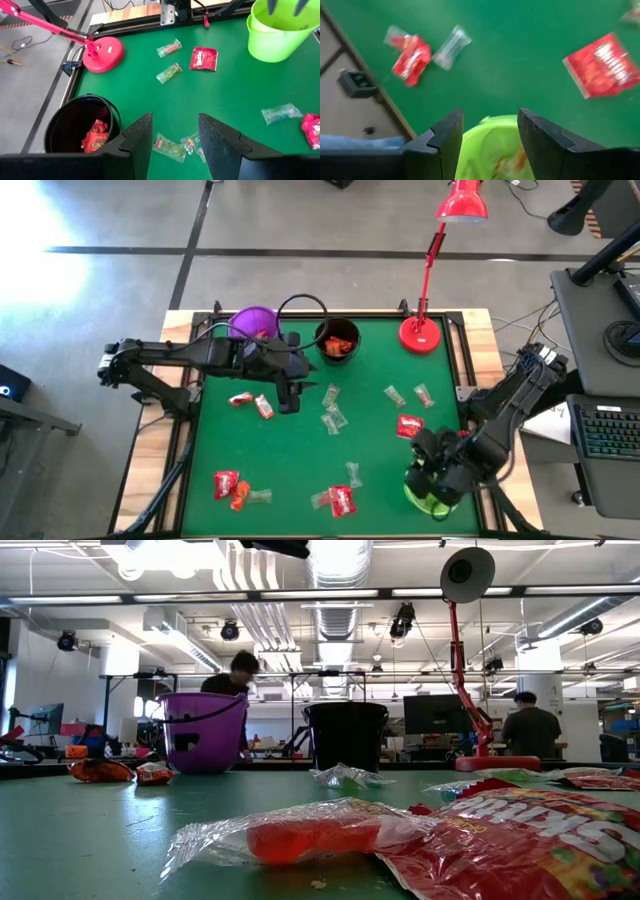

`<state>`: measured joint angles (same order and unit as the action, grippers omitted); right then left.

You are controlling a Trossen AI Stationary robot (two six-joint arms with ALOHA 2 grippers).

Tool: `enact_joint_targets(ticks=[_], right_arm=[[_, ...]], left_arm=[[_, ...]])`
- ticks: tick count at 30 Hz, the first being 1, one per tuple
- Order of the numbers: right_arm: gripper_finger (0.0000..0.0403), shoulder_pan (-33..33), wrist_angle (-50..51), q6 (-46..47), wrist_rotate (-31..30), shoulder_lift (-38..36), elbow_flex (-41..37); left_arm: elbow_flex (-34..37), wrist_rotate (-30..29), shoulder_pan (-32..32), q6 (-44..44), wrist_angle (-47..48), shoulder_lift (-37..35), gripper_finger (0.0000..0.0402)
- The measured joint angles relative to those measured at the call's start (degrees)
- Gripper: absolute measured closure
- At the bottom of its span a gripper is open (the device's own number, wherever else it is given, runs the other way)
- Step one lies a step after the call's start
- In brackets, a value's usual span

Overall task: Sort candy
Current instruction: Put the red candy into the purple bucket

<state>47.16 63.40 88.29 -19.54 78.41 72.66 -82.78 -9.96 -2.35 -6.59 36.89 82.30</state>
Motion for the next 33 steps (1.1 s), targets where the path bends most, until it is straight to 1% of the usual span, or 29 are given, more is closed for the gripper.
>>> enact_joint_targets(ticks=[3,6,13,16,19,21,25,27,30,33], right_arm=[[0.0229,-2.97,2.38,-3.37,-0.02,0.00,0.00],[0.0235,-5.73,4.13,-9.21,-0.03,0.00,-0.02],[0.0243,-12.34,10.37,-30.98,0.26,0.00,-0.77],[0.0243,-15.76,11.43,-40.40,2.56,-0.01,-1.65],[0.0244,-19.18,11.10,-47.36,6.72,-0.02,-2.87],[0.0244,-21.07,10.79,-50.54,8.70,-0.02,-4.01],[0.0244,-23.87,9.08,-55.31,9.29,-0.02,-7.11],[0.0243,-25.17,6.33,-57.41,10.65,-0.21,-9.14],[0.0243,-27.22,0.90,-59.98,14.50,-1.07,-12.99],[0.0244,-28.99,-2.44,-60.37,15.07,-2.25,-16.75]], left_arm=[[0.00,0.00,0.00,-0.44,0.90,0.04,0.0260],[0.00,0.00,0.00,-0.65,1.97,0.04,0.0260],[0.02,0.00,0.04,-1.89,3.65,0.04,0.0260],[0.02,0.00,0.13,-1.95,3.85,0.04,0.0260],[0.04,-0.01,0.22,-1.88,4.83,0.04,0.0260],[0.04,0.00,0.22,-1.86,5.38,0.04,0.0260],[0.07,-0.02,0.20,-1.75,6.16,0.04,0.0260],[0.07,-0.02,0.22,-1.46,6.15,0.04,0.0260],[0.07,0.00,0.20,-0.74,6.26,0.04,0.0260],[0.07,-0.02,0.20,-0.32,7.20,0.04,0.0260]])
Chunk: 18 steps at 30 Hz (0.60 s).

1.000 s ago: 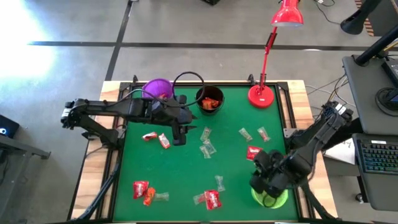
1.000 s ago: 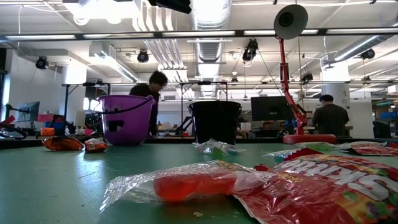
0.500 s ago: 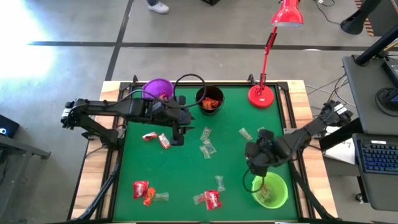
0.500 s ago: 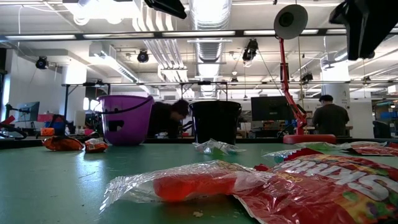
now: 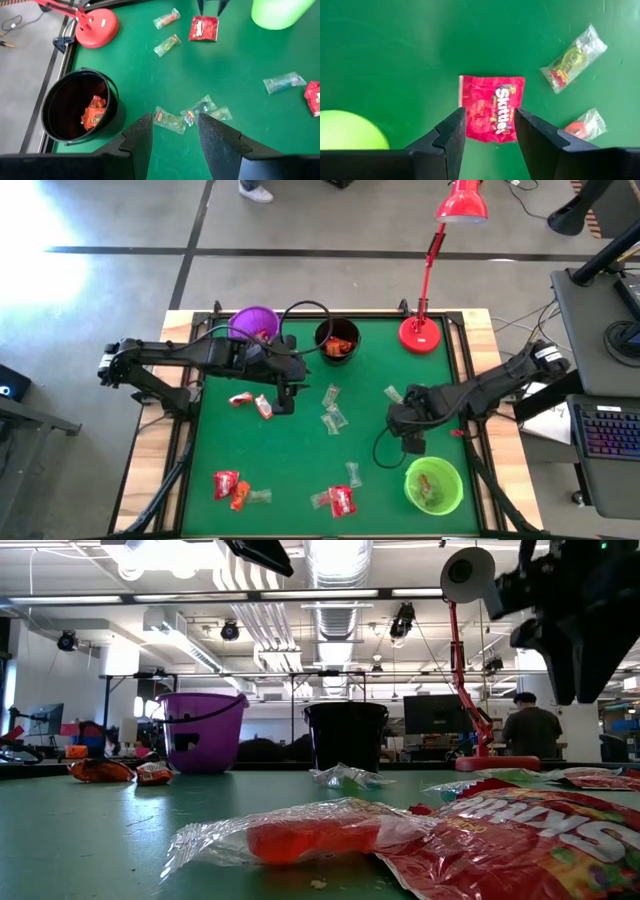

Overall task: Sort candy
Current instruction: Put the red candy into the purple bucket

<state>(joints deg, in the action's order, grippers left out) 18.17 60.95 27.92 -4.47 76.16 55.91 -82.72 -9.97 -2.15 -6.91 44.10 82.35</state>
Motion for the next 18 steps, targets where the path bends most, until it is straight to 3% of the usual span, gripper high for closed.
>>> enact_joint_targets(ticks=[6,18], right_arm=[[0.0245,-2.86,-5.85,-0.10,0.69,-3.57,-6.37],[0.0246,-7.21,-15.41,-1.81,7.86,-6.39,-16.21]], left_arm=[[0.00,0.02,0.00,1.22,0.35,0.00,0.0260],[0.00,0.04,0.00,1.91,0.37,0.00,0.0261]])
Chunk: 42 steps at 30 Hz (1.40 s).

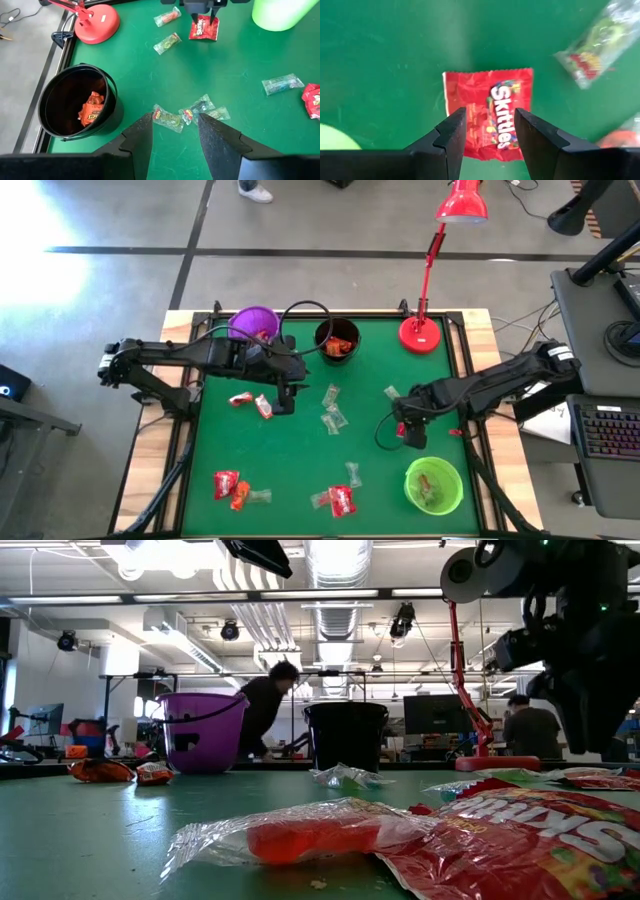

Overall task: Sort candy
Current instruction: Put the red candy into the purple bucket

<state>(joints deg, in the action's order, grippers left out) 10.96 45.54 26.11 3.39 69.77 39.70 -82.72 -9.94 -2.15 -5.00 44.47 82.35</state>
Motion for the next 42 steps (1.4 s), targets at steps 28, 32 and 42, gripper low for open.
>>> enact_joint_targets(ticks=[28,32,42], right_arm=[[0.0258,-9.70,-10.52,0.20,6.35,0.14,-8.55],[0.0276,-10.72,-10.67,0.29,6.52,1.62,-8.81],[0.0262,-10.93,-15.05,0.28,8.03,8.81,-8.83]], left_arm=[[0.02,0.03,0.00,-0.04,0.00,-0.02,0.0261],[0.00,0.03,0.00,-0.04,0.09,-0.02,0.0261],[0.02,0.05,0.01,-0.04,0.57,-0.02,0.0261]])
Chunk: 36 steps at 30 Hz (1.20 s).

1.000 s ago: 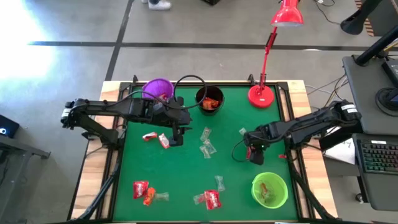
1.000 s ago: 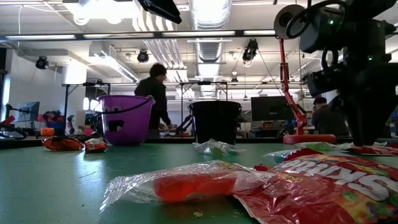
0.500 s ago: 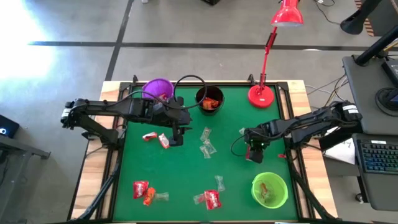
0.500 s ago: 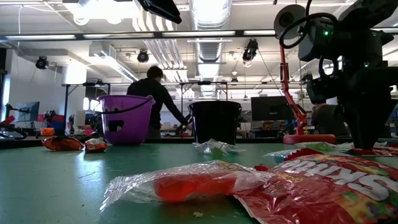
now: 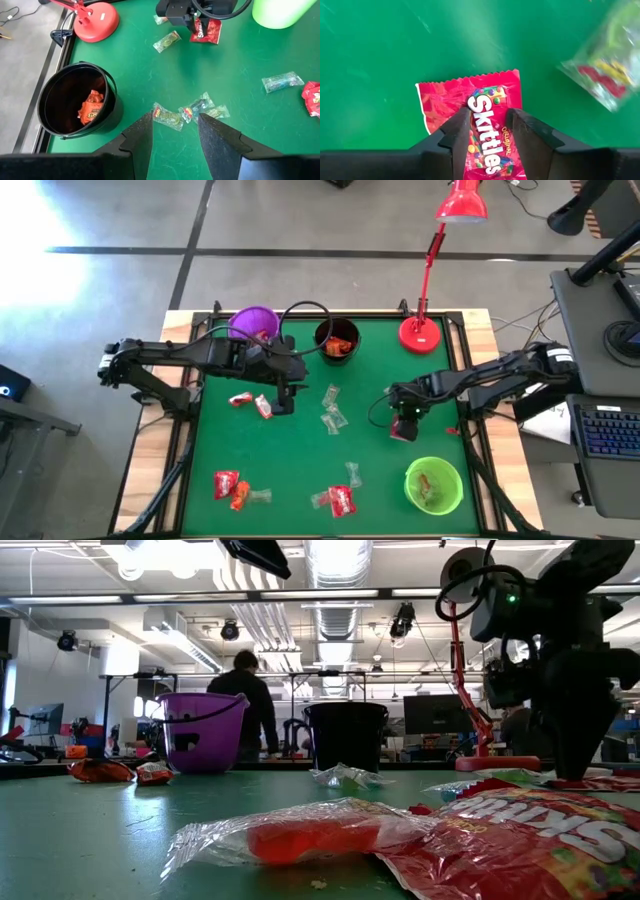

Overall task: Sort candy
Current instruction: Put the red candy into the purple bucket

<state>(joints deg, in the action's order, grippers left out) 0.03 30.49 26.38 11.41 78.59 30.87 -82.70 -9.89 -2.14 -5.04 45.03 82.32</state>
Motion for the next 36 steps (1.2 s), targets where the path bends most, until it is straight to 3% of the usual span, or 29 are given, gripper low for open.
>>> enact_joint_targets(ticks=[10,26,36], right_arm=[[0.0240,0.02,-2.72,0.21,-0.06,1.66,0.00],[0.0387,0.04,-3.05,5.95,2.14,1.62,0.00],[0.0395,0.07,-1.10,6.17,3.44,-1.27,2.52]], left_arm=[[0.00,0.00,0.01,0.00,1.52,0.00,0.0261],[0.00,-0.01,-0.01,0.00,2.73,0.00,0.0260],[0.00,-0.02,0.00,0.00,3.17,-0.02,0.0261]])
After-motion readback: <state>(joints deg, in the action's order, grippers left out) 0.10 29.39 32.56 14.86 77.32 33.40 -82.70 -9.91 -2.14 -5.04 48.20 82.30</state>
